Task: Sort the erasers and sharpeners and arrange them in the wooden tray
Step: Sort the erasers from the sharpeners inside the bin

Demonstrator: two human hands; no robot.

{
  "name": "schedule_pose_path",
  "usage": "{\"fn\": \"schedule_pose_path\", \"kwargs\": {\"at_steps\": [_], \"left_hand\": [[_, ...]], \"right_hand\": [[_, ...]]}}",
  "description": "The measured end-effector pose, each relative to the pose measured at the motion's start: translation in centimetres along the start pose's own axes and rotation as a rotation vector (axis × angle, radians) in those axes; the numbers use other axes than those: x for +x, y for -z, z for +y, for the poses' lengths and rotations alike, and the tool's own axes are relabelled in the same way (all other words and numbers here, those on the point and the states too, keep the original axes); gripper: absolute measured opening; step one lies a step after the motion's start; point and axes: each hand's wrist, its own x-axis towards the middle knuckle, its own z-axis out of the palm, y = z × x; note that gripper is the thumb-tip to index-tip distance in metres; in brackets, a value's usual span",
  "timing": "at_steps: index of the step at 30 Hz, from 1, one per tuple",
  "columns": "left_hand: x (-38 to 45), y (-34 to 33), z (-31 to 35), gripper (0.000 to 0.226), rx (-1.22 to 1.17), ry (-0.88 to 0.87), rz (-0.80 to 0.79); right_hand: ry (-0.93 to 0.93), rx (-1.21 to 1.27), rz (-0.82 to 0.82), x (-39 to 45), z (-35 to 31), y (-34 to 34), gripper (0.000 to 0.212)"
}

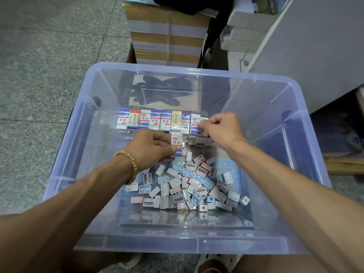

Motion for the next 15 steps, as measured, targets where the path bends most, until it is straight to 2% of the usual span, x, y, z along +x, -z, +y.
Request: {"fn": "schedule_pose_path", "kwargs": {"at_steps": [3, 4, 5, 7, 8, 12, 15], "left_hand": [[0.4, -0.8, 0.8, 0.014, -0.014, -0.029, -0.048], [0.6, -1.0, 0.9, 0.017, -0.029, -0.029, -0.076], [0.9, -1.2, 1.0, 0.02, -0.042, -0.026, -0.098], [1.3, -1.9, 1.2, 0.021, -0.018, -0.048, -0.103], [1.6, -2.2, 1.2, 0.019, 0.073, -0.107, -0.069], [3.3, -2.6, 1.8, 0.021, 0.818, -0.603, 0.165], [5.2, -2.6, 1.9, 0.035, 1.131, -0.834, 0.148]], "right_hand": [[-0.076, 0.292, -0.441, -3.0, -0.2, 1.5, 0.02], [-0.062, 0.294, -0.522, -3.7, -0.1, 1.6, 0.017], [-0.049, 0.277, -0.537, -4.0, 0.2, 1.6, 0.015], [-0.065, 0.257, -0.479, -3.8, 0.6, 1.6, 0.02], [-0.084, 0.264, -0.432, -3.4, 0.8, 1.6, 0.023], [-0.132, 0.221, -0.17, -0.3, 1.6, 2.1, 0.025], [-0.121, 0.114, -0.12, 1.7, 2.2, 1.1, 0.028]]}}
